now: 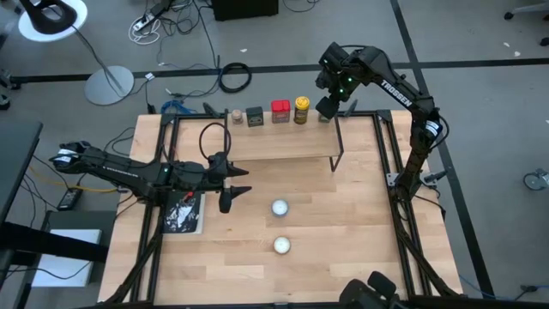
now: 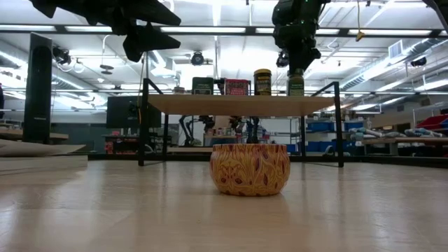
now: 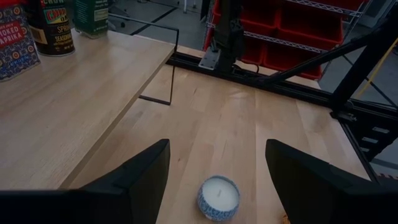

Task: Shelf spices
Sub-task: Put the green seasoning bottle on the shelf, then return to Home Position

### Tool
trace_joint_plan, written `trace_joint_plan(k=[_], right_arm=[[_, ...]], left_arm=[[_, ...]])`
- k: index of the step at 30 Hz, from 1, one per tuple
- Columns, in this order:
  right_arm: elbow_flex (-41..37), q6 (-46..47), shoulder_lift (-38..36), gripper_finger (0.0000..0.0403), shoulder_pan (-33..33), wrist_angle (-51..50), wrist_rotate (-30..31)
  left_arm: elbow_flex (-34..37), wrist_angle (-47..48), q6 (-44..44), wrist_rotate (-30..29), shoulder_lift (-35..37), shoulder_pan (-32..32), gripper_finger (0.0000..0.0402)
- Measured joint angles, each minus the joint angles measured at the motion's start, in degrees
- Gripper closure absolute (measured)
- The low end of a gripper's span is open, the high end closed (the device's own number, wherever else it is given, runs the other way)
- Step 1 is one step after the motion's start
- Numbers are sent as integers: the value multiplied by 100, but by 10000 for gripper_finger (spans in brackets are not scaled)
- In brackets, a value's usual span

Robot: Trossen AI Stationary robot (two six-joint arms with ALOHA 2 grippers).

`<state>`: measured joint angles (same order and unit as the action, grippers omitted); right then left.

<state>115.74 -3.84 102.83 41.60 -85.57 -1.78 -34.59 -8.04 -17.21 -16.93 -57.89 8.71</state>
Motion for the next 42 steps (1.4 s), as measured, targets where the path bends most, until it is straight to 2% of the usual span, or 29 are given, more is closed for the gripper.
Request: trace_joint_plan(k=[6, 15, 26, 37, 42], right_arm=[[-4, -95, 4, 197, -59, 18, 9], [-31, -240, 39, 161, -230, 65, 92], [-28, -286, 15, 159, -256, 275, 223], [-20, -342, -456, 158, -278, 556, 223], [-20, -397, -930, 159, -470, 1079, 208]], left_arm=[[0, 14, 0, 0, -1, 0, 133], [0, 22, 1, 0, -2, 0, 133], [1, 25, 10, 0, 1, 0, 133], [1, 29, 20, 0, -2, 0, 133], [1, 59, 33, 1, 0, 0, 133]])
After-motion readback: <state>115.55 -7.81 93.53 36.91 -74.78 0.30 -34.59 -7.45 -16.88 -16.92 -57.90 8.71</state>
